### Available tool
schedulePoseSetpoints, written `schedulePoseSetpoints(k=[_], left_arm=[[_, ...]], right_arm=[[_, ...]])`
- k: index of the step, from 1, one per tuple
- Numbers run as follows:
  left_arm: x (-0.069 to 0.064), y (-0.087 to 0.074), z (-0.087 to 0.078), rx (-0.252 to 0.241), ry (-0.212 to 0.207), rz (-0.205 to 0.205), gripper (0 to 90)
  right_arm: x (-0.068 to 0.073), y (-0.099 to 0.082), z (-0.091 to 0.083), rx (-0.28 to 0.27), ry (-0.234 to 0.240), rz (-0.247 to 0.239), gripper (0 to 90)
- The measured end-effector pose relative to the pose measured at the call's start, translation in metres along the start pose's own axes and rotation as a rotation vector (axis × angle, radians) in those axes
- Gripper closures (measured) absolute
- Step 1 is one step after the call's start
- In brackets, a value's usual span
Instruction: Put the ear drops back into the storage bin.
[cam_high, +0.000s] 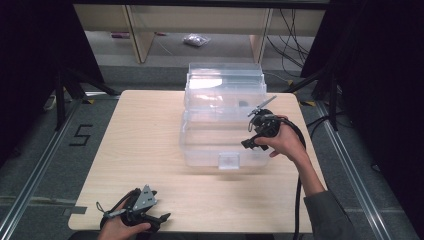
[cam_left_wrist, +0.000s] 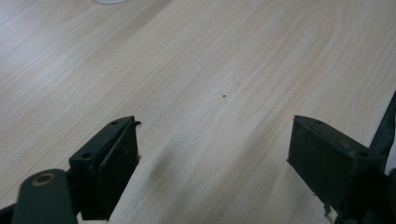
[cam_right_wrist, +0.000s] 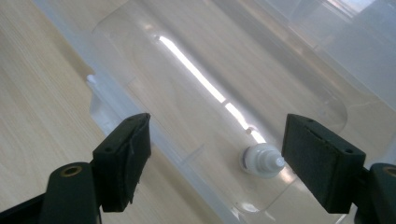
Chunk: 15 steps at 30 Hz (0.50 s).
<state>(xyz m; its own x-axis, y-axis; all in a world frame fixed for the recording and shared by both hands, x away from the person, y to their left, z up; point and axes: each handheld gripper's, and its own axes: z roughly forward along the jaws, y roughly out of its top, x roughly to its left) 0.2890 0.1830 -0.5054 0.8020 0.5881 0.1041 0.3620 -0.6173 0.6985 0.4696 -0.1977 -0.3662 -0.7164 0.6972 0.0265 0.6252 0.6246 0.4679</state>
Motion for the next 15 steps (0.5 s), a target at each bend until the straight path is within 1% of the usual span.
schedulePoseSetpoints(k=[1,2,3,4,5,6,7,8,9,10,11,12,13,14,15], left_arm=[[0.0,0.0,0.0,0.001,0.001,0.001,15.5],[0.0,0.0,0.0,0.003,0.001,0.003,15.6],[0.0,0.0,0.0,0.003,0.0,0.003,15.6],[-0.001,0.0,0.0,0.002,-0.003,-0.013,15.6],[-0.001,0.0,0.001,0.0,0.0,-0.012,15.6],[0.0,0.0,0.0,0.002,0.002,0.008,15.6],[-0.001,0.0,0.001,0.001,0.0,-0.005,15.5],[-0.001,0.0,0.001,0.0,0.001,-0.014,15.5],[-0.001,0.0,0.001,0.001,-0.003,-0.012,15.5],[-0.001,0.0,0.001,0.001,-0.003,-0.015,15.6],[-0.001,0.0,0.001,0.001,-0.002,-0.009,15.6],[0.0,0.0,0.001,0.002,0.0,0.005,15.6],[-0.001,0.0,0.001,0.002,0.0,0.002,15.6],[0.0,0.0,0.001,0.002,-0.001,0.002,15.5],[-0.001,-0.001,0.001,0.0,-0.002,-0.017,15.6]], right_arm=[[0.001,-0.002,0.0,-0.019,-0.002,-0.003,24.8],[0.002,-0.004,-0.001,-0.021,-0.008,0.003,24.8],[0.001,-0.005,-0.001,-0.039,-0.001,-0.019,24.7],[0.002,-0.007,-0.001,-0.043,-0.005,-0.022,24.6],[0.003,-0.008,-0.001,-0.046,0.002,-0.021,24.5],[0.004,-0.01,-0.002,-0.041,0.007,-0.015,24.5],[0.006,-0.012,-0.003,-0.032,0.002,0.008,24.4],[0.006,-0.013,-0.003,-0.041,0.005,0.001,24.1],[0.005,-0.015,-0.003,-0.049,0.007,-0.012,24.0],[0.007,-0.016,-0.003,-0.042,0.01,0.003,24.0],[0.007,-0.018,-0.004,-0.044,0.009,0.003,23.9],[0.008,-0.019,-0.004,-0.041,0.012,0.024,23.9],[0.006,-0.02,-0.004,-0.056,0.007,-0.009,24.0],[0.007,-0.021,-0.004,-0.049,0.007,0.008,24.1],[0.008,-0.022,-0.004,-0.04,-0.004,0.021,24.1]])
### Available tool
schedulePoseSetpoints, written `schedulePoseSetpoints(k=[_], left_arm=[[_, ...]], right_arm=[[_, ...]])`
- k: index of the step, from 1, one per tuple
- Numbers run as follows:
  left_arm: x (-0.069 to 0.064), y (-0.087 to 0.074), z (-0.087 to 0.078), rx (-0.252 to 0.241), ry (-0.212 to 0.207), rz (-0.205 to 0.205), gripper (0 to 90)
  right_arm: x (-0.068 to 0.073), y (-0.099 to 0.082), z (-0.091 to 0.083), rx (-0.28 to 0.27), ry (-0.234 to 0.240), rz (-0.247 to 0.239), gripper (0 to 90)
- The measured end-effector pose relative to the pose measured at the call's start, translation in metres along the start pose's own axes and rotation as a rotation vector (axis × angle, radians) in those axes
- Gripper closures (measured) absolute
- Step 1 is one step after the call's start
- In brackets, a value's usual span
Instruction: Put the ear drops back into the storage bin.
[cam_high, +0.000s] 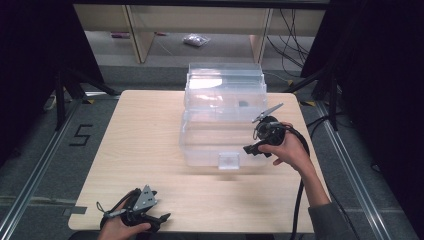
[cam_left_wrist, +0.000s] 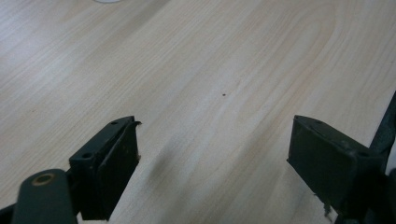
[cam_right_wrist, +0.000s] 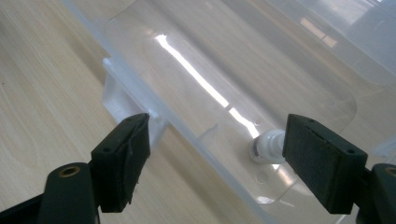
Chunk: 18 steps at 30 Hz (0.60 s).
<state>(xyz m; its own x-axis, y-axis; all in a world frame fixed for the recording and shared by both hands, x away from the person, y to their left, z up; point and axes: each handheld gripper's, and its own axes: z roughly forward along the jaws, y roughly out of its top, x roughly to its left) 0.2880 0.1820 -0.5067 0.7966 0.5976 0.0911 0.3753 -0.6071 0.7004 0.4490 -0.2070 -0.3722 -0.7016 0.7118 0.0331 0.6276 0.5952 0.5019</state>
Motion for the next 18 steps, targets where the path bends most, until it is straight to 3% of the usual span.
schedulePoseSetpoints(k=[1,2,3,5,8,9,14,18], left_arm=[[0.0,0.0,0.0,0.002,0.002,0.003,15.6],[0.0,0.0,0.0,0.002,0.002,0.005,15.6],[0.0,0.0,0.0,0.001,0.002,0.004,15.6],[0.001,0.001,-0.001,0.004,0.004,0.025,15.6],[0.001,0.001,0.0,0.003,0.002,0.019,15.6],[0.001,0.001,0.0,0.003,0.002,0.02,15.6],[0.0,0.0,0.0,0.005,0.002,0.008,15.6],[0.0,0.0,-0.001,0.0,0.001,0.004,15.6]], right_arm=[[-0.002,-0.001,0.0,-0.023,0.007,-0.034,24.1],[0.0,-0.002,-0.001,-0.009,0.013,-0.008,24.1],[-0.002,-0.002,0.0,-0.025,0.01,-0.037,24.0],[0.0,-0.004,-0.001,-0.016,0.01,-0.012,23.8],[0.002,-0.006,-0.004,-0.015,0.008,0.009,23.5],[0.002,-0.007,-0.004,-0.035,0.014,-0.016,23.4],[0.011,-0.017,-0.005,-0.073,0.021,-0.017,23.0],[0.021,-0.026,-0.001,-0.062,0.013,-0.003,22.9]])
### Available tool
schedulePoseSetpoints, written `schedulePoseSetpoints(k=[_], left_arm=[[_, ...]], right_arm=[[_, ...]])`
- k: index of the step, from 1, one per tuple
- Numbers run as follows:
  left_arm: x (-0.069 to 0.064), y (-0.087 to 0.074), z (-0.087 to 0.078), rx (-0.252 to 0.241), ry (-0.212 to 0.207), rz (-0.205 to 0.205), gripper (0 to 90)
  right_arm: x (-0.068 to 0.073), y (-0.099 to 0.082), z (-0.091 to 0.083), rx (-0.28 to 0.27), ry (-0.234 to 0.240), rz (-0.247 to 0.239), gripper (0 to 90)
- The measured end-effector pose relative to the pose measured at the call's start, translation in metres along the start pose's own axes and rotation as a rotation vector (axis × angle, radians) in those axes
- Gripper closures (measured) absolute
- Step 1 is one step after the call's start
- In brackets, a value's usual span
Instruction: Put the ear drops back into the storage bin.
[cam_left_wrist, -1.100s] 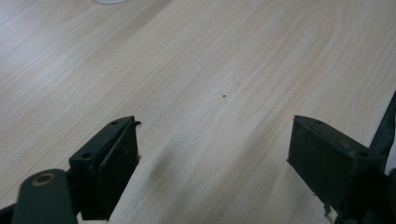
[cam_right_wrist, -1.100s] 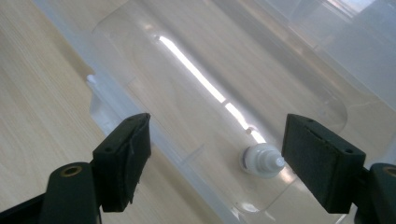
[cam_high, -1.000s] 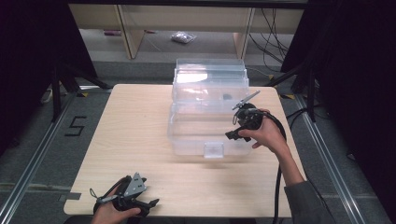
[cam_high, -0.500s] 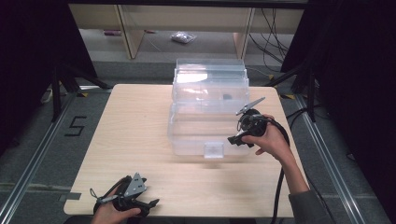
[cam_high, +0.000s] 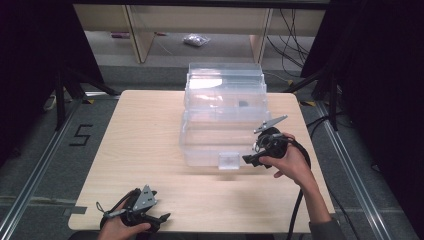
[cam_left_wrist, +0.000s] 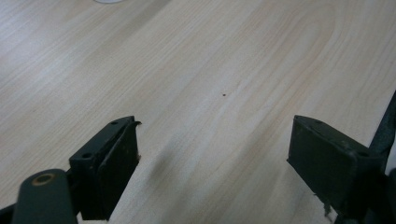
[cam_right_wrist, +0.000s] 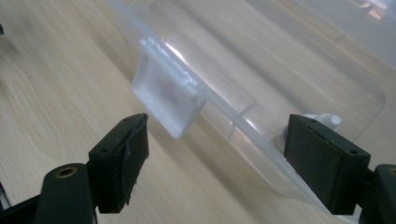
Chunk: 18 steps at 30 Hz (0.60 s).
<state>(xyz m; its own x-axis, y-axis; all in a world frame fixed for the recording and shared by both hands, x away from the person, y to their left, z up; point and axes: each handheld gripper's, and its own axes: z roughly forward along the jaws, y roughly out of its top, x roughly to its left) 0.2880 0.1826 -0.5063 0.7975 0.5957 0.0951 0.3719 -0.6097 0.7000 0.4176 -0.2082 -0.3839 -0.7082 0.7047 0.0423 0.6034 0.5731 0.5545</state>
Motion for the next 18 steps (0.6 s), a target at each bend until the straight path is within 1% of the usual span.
schedulePoseSetpoints(k=[1,2,3,4,5,6,7,8,9,10,12,13,14,15,16,17,18], left_arm=[[0.0,0.0,0.0,0.0,0.0,-0.001,15.6],[0.0,0.0,0.0,0.0,0.0,0.0,15.6],[0.0,0.0,0.0,0.0,0.0,-0.002,15.6],[0.0,0.0,0.0,-0.001,-0.003,-0.001,15.6],[0.001,0.001,0.0,-0.004,-0.005,0.014,15.6],[0.0,0.001,0.0,-0.004,-0.005,0.014,15.6],[0.0,0.001,0.0,-0.007,-0.003,0.011,15.6],[0.0,0.001,-0.001,-0.009,-0.007,0.01,15.6],[0.0,0.001,-0.001,-0.005,-0.005,0.016,15.6],[0.001,0.002,-0.002,-0.006,-0.007,0.018,15.6],[-0.001,0.002,-0.002,-0.012,-0.009,0.017,15.6],[-0.002,0.002,-0.002,-0.011,-0.004,0.01,15.6],[-0.002,0.002,-0.002,-0.018,-0.005,0.02,15.6],[-0.002,0.002,-0.002,-0.008,-0.008,0.022,15.6],[-0.002,0.002,-0.002,-0.005,-0.008,0.027,15.6],[-0.003,0.002,-0.002,-0.009,-0.008,0.019,15.6],[-0.004,0.002,-0.001,-0.012,-0.007,0.009,15.6]], right_arm=[[0.002,-0.002,0.001,-0.003,0.012,-0.018,22.8],[0.004,-0.004,0.001,-0.011,0.006,-0.016,22.8],[0.005,-0.004,0.0,-0.009,0.013,-0.02,22.8],[0.01,-0.006,0.0,-0.013,0.006,0.007,23.1],[0.01,-0.008,0.0,-0.02,0.018,-0.031,23.4],[0.012,-0.008,0.0,-0.005,0.014,-0.034,23.1],[0.014,-0.008,0.001,-0.003,0.004,-0.029,23.0],[0.013,-0.008,0.0,-0.009,0.014,-0.055,22.9],[0.017,-0.009,-0.001,0.0,0.004,-0.015,22.8],[0.018,-0.01,0.0,-0.007,0.0,-0.021,22.8],[0.018,-0.013,0.001,0.0,0.016,-0.027,22.7],[0.017,-0.014,0.001,0.0,0.019,-0.042,22.7],[0.018,-0.014,0.001,0.012,0.011,-0.019,22.8],[0.02,-0.016,0.001,0.012,-0.003,0.009,22.7],[0.017,-0.017,0.002,-0.008,0.022,-0.037,22.5],[0.017,-0.018,0.0,0.0,0.022,-0.025,22.4],[0.018,-0.019,0.0,0.001,0.02,-0.026,22.4]])
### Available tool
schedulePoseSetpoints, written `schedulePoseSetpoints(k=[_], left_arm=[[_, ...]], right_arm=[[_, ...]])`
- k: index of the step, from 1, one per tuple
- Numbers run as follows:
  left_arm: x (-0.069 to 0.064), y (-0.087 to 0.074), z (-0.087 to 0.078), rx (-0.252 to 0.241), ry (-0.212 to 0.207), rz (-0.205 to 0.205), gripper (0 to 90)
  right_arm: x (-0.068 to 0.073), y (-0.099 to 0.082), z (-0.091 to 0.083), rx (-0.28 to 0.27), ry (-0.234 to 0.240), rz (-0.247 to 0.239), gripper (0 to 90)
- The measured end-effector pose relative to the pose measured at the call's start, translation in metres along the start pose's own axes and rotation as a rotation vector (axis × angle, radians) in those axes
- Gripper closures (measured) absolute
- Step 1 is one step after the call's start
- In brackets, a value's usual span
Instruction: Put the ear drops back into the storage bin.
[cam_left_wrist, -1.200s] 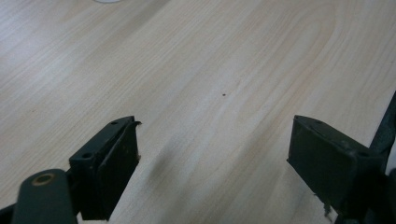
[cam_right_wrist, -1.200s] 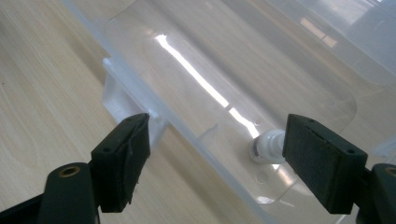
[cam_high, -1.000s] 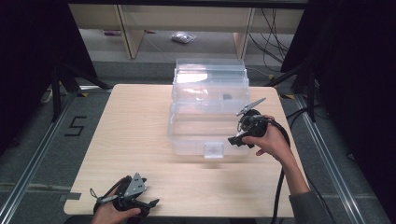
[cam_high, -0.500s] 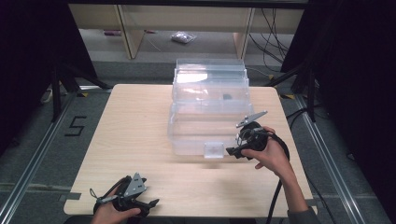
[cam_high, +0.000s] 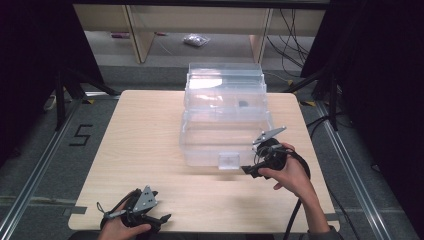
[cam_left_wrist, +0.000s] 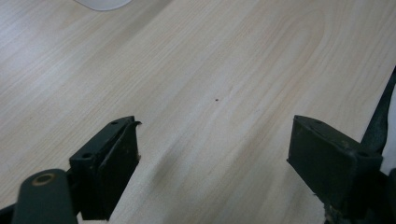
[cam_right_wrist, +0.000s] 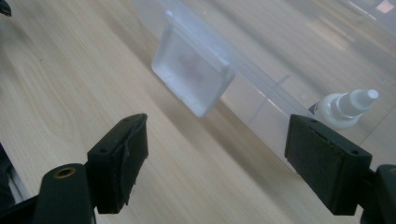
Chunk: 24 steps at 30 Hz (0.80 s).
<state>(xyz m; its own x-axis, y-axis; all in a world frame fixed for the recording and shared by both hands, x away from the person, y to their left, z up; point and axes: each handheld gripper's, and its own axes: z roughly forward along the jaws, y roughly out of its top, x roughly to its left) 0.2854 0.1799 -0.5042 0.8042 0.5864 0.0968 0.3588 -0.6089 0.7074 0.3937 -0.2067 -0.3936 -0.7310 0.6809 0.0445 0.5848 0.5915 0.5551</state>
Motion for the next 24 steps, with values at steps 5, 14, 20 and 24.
schedulePoseSetpoints(k=[5,14,20,24], left_arm=[[0.0,0.0,0.0,0.0,0.001,0.004,15.6],[0.0,0.0,-0.001,-0.001,-0.002,0.002,15.6],[0.0,0.0,-0.001,-0.002,0.002,0.004,15.6],[0.0,0.0,-0.001,-0.001,0.002,0.004,15.6]], right_arm=[[0.003,-0.004,-0.001,0.004,0.007,0.0,22.1],[0.013,-0.015,-0.003,-0.007,0.011,0.019,21.3],[0.014,-0.024,-0.001,-0.025,0.0,-0.008,20.6],[0.016,-0.03,0.002,-0.049,0.011,-0.005,20.3]])
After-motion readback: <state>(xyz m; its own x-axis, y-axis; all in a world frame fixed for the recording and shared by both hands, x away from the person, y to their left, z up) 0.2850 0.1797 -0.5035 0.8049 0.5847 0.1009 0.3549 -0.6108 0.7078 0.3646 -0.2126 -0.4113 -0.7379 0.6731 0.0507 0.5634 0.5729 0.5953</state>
